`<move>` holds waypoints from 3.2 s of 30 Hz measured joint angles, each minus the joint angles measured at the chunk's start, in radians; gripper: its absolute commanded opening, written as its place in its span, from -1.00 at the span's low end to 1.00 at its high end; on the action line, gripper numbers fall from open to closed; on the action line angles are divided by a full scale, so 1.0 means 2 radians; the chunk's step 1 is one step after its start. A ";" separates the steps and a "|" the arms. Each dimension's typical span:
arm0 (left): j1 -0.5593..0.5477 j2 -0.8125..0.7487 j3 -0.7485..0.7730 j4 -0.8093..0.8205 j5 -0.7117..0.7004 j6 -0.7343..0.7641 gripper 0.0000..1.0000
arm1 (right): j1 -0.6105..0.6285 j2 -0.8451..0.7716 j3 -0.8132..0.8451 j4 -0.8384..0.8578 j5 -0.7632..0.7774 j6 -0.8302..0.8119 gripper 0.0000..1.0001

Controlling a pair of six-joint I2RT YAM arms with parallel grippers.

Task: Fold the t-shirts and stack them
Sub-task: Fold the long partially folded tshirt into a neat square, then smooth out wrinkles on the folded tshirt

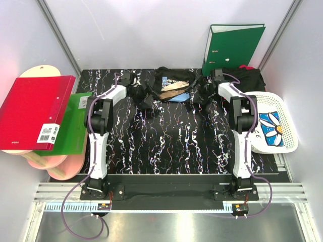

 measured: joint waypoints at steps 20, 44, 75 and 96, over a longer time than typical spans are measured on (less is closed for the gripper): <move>-0.003 0.043 0.076 -0.016 -0.006 -0.027 0.98 | 0.027 0.062 0.023 0.004 -0.092 0.039 -1.00; 0.033 -0.056 0.028 -0.057 -0.025 0.013 0.98 | 0.060 -0.149 -0.100 -0.293 -0.026 -0.154 0.99; -0.012 0.015 0.111 -0.055 -0.024 0.017 -0.58 | 0.060 -0.107 0.005 -0.221 0.103 -0.165 0.38; -0.012 0.046 0.119 -0.036 -0.022 0.003 -1.00 | 0.060 -0.072 0.004 -0.129 0.097 -0.122 -1.00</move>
